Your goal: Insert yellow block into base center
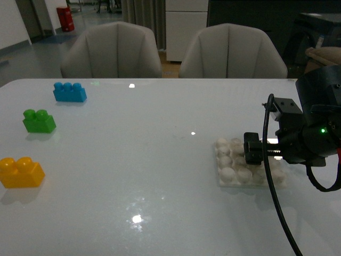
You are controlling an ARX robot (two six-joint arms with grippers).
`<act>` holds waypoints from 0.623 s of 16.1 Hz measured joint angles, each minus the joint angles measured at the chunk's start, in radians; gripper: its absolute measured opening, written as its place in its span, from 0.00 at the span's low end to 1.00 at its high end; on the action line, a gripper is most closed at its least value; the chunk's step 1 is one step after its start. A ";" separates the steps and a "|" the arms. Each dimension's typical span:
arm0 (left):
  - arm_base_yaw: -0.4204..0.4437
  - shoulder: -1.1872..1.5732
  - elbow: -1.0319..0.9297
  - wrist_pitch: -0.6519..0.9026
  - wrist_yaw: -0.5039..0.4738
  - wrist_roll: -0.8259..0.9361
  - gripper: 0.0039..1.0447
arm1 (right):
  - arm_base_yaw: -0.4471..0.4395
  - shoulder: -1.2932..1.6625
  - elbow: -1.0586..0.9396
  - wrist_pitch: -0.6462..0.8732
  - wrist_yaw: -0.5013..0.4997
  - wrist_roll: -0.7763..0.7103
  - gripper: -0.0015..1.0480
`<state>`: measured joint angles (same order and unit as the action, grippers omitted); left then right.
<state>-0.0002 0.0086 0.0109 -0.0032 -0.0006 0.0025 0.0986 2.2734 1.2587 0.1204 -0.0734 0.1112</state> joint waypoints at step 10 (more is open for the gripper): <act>0.000 0.000 0.000 0.000 0.000 0.000 0.94 | 0.144 0.046 0.071 -0.005 -0.026 0.103 0.94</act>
<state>-0.0002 0.0086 0.0109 -0.0032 -0.0006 0.0025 0.2428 2.3192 1.3300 0.1154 -0.0990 0.2146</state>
